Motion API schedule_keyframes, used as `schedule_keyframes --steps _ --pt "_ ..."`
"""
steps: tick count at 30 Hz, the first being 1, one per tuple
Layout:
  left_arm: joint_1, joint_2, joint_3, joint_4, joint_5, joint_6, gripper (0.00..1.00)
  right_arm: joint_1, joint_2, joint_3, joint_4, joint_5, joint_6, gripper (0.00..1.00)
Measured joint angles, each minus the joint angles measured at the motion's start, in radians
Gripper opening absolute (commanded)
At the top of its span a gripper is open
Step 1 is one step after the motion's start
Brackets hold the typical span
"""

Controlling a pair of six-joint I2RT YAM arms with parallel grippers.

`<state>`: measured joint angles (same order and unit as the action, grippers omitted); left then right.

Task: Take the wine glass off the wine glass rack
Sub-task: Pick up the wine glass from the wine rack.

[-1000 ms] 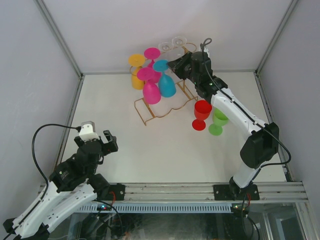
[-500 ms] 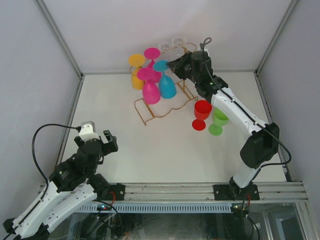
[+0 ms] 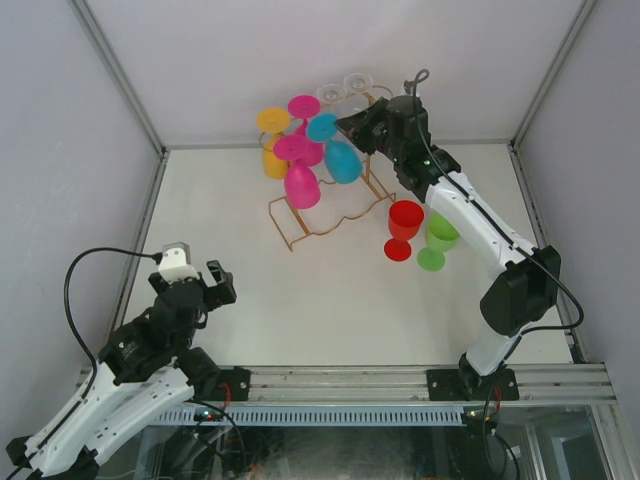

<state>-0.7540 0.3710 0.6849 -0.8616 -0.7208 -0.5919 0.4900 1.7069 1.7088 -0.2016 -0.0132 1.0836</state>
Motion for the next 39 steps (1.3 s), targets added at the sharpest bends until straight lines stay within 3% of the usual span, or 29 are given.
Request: schedule_keyframes --steps 39 --pt "0.0 0.0 0.0 0.0 0.018 0.0 1.0 -0.011 -0.065 -0.098 0.052 -0.037 0.105 0.0"
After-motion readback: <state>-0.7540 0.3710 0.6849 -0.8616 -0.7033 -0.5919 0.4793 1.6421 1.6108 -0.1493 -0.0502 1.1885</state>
